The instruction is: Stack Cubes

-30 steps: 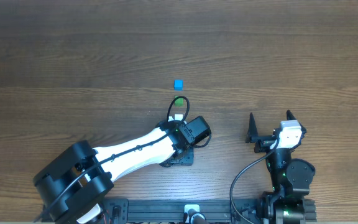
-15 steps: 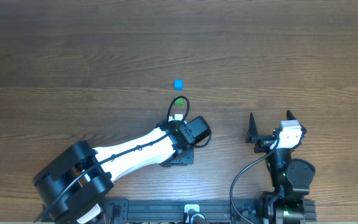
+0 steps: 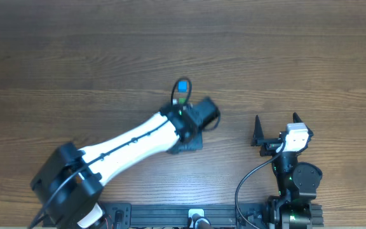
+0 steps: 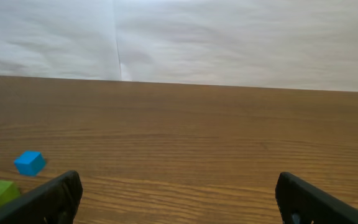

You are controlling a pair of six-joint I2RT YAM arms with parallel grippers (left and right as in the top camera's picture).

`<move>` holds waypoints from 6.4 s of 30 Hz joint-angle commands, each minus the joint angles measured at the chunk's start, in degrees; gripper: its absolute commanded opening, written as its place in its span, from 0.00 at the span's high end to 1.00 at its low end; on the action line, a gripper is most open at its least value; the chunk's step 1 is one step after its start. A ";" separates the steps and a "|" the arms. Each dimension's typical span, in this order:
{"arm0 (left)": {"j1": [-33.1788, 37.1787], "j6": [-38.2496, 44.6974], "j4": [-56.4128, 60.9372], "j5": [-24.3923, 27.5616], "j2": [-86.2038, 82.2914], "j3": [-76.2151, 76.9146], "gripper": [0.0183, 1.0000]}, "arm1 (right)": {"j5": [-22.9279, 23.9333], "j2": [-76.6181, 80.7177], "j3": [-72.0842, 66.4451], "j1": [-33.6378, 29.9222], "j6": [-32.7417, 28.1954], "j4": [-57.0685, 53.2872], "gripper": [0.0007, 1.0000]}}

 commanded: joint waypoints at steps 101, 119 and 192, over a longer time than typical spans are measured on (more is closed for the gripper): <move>6.71 8.26 0.59 1.77 13.29 9.11 0.00 | 0.33 -0.63 -0.44 0.31 0.42 -0.04 0.01; 1.14 1.09 1.01 0.96 7.48 -0.04 0.11 | 0.33 -0.63 -0.44 0.31 0.42 -0.04 0.01; 7.13 4.22 -8.26 -2.47 8.50 18.69 0.92 | 0.31 -0.63 -0.44 0.31 0.42 -0.04 0.01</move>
